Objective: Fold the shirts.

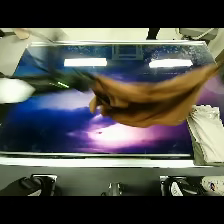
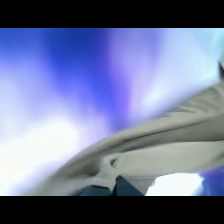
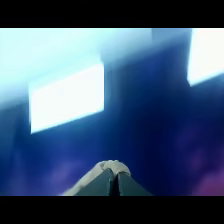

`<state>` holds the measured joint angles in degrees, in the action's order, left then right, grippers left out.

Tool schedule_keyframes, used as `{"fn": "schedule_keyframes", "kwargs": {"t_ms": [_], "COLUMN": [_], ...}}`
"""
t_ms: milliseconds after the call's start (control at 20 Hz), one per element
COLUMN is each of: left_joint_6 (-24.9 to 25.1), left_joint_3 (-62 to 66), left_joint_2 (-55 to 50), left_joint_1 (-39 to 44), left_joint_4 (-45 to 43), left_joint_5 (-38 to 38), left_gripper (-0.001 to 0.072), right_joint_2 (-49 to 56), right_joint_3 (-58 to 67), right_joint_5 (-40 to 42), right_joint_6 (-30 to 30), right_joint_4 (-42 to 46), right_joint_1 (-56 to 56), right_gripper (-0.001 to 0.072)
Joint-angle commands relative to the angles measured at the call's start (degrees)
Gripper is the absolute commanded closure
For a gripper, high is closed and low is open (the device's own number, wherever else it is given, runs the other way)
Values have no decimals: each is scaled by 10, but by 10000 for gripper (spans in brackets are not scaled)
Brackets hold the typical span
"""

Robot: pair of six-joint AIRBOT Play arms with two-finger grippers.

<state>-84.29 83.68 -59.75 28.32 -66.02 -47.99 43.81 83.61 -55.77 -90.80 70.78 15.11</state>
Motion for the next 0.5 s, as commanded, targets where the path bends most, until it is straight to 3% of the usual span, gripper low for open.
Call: {"fn": "schedule_keyframes", "kwargs": {"t_ms": [0, 150, 250, 450], "left_joint_6": [-52, -130, -138, -137], "left_joint_3": [136, 148, 144, 94], "left_joint_2": [153, 203, 198, 159], "left_joint_1": [-37, -55, -58, -59], "left_joint_4": [-146, -212, -235, -290], "left_joint_5": [-27, -103, -175, -223], "left_gripper": [682, 682, 682, 681], "right_joint_2": [-38, -72, -77, -30], "right_joint_3": [214, 254, 254, 254], "right_joint_5": [76, 79, 64, 47], "right_joint_6": [-3, -26, -26, -26], "right_joint_4": [82, 94, 94, 91], "right_joint_1": [0, 0, 0, 0], "right_gripper": [697, 697, 697, 697]}}
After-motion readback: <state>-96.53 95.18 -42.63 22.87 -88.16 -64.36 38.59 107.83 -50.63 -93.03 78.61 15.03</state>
